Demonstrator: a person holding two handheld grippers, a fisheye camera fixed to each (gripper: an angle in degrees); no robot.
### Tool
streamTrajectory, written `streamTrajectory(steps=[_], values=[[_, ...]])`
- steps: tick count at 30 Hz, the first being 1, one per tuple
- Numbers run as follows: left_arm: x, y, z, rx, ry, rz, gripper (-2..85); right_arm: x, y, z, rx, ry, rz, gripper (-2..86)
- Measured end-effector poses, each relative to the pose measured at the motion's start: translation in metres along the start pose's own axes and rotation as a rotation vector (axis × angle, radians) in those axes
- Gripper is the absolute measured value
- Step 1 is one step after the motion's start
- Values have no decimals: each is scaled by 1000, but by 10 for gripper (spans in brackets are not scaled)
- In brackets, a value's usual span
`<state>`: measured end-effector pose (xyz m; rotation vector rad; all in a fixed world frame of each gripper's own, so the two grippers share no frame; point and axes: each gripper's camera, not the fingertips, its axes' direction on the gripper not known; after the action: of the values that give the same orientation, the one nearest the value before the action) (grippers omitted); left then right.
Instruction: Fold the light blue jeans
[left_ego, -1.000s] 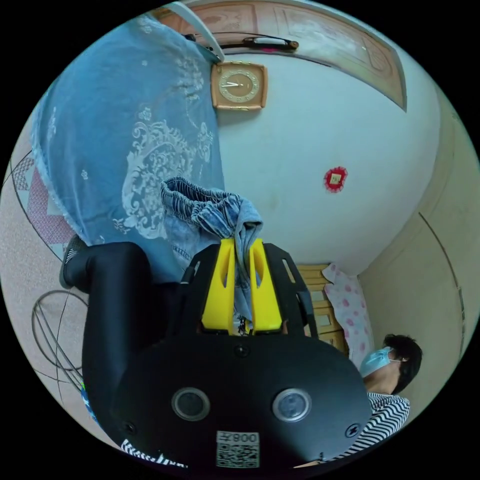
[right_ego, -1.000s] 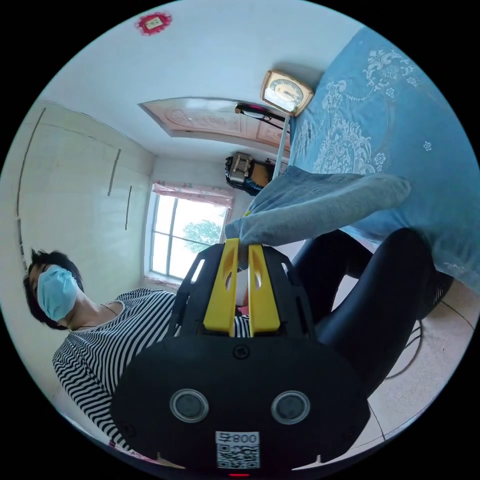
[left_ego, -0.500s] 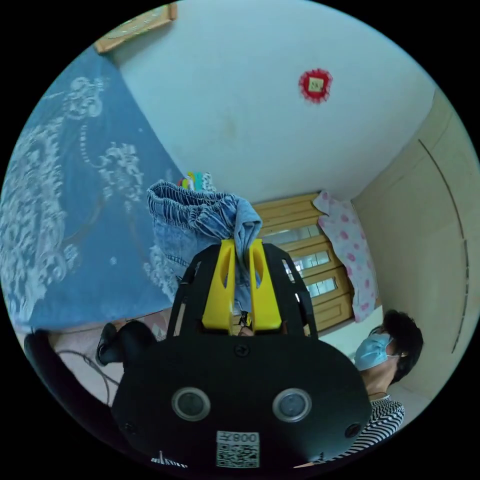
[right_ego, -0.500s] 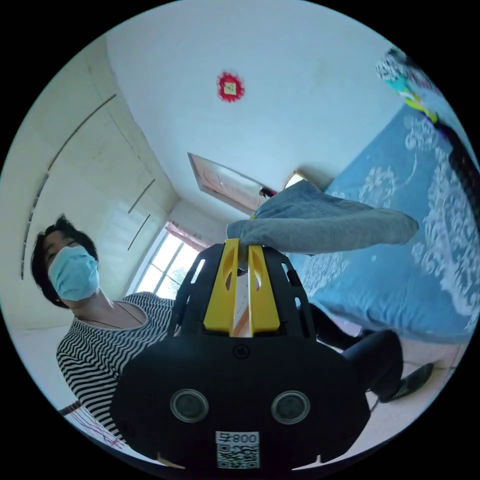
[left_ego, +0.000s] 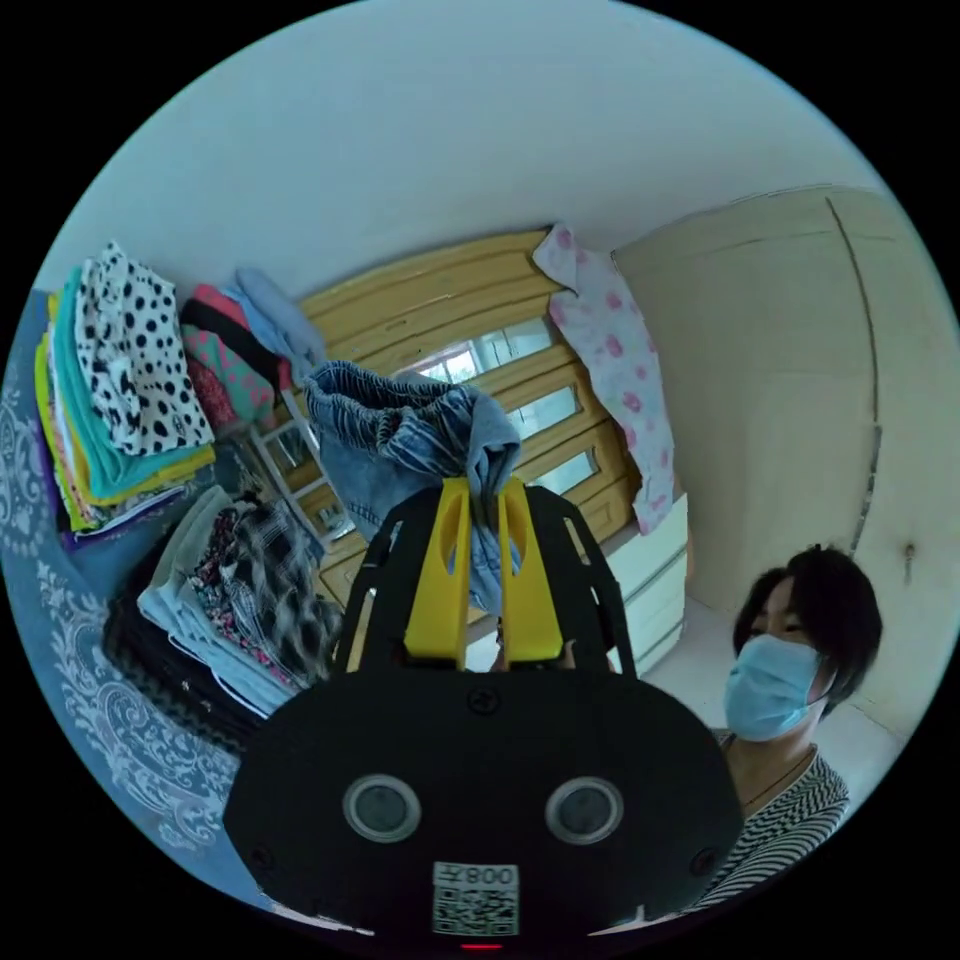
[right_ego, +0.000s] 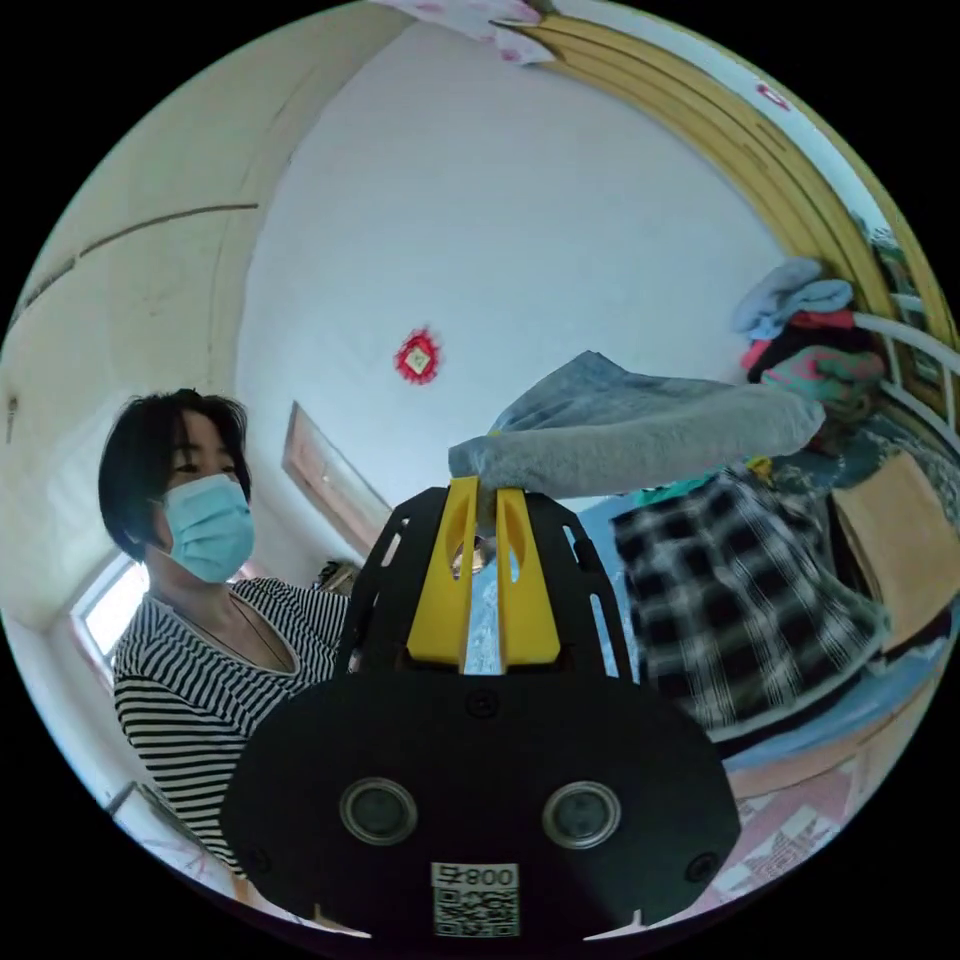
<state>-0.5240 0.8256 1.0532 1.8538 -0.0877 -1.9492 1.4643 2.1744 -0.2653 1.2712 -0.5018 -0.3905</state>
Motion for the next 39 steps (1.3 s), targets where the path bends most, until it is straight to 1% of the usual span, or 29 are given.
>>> streamTrajectory(steps=[2, 3, 4, 5, 6, 7, 8, 10, 11, 13, 15, 19, 22, 25, 26, 28, 30, 32, 33, 34, 35, 37, 39], values=[[-89, -1, 54, -94, -7, -60, 41, 28, 5, -21, 2, 65, 107, 16], [-114, 2, 65, -119, -12, -87, 41, 37, 8, -25, -8, 86, 145, 17], [-164, 11, 84, -165, -60, -156, 41, 58, 19, -30, -39, 130, 231, 17], [-211, 24, 100, -215, -145, -235, 40, 81, 34, -32, -65, 167, 335, 18], [-233, 31, 107, -243, -187, -273, 40, 94, 42, -32, -85, 181, 398, 19], [-272, 44, 118, -279, -230, -335, 39, 119, 59, -31, -141, 203, 511, 21], [-302, 56, 128, -279, -198, -370, 39, 141, 74, -29, -184, 184, 605, 22], [-332, 65, 144, -267, -190, -377, 40, 160, 86, -32, -173, 110, 687, 23], [-346, 67, 156, -280, -225, -366, 42, 167, 84, -36, -160, 78, 713, 24], [-364, 67, 174, -301, -287, -352, 48, 168, 70, -43, -169, 77, 693, 24], [-387, 67, 193, -331, -318, -369, 55, 172, 55, -46, -219, 94, 687, 24], [-430, 71, 231, -379, -452, -362, 68, 192, 39, -34, -389, 165, 720, 22], [-448, 76, 245, -353, -559, -340, 66, 203, 30, -22, -456, 218, 739, 22], [-455, 81, 252, -279, -661, -300, 47, 208, 19, -17, -484, 255, 746, 23], [-454, 82, 259, -250, -697, -261, 35, 211, 15, -18, -483, 256, 762, 23], [-454, 83, 280, -241, -704, -182, 20, 215, 7, -20, -479, 254, 784, 22], [-465, 84, 313, -306, -684, -120, 11, 218, -1, -21, -483, 258, 803, 22], [-500, 88, 366, -446, -660, -94, 5, 219, -14, -20, -492, 283, 831, 24], [-511, 89, 379, -479, -666, -94, 4, 219, -17, -20, -493, 290, 835, 24], [-535, 91, 401, -546, -718, -74, 3, 218, -23, -22, -490, 297, 855, 24], [-560, 94, 419, -615, -825, -69, 2, 218, -27, -25, -475, 294, 888, 24], [-587, 98, 433, -644, -857, -57, 1, 214, -34, -34, -428, 275, 932, 21], [-604, 98, 440, -642, -836, -61, 0, 205, -43, -44, -389, 296, 953, 15]])
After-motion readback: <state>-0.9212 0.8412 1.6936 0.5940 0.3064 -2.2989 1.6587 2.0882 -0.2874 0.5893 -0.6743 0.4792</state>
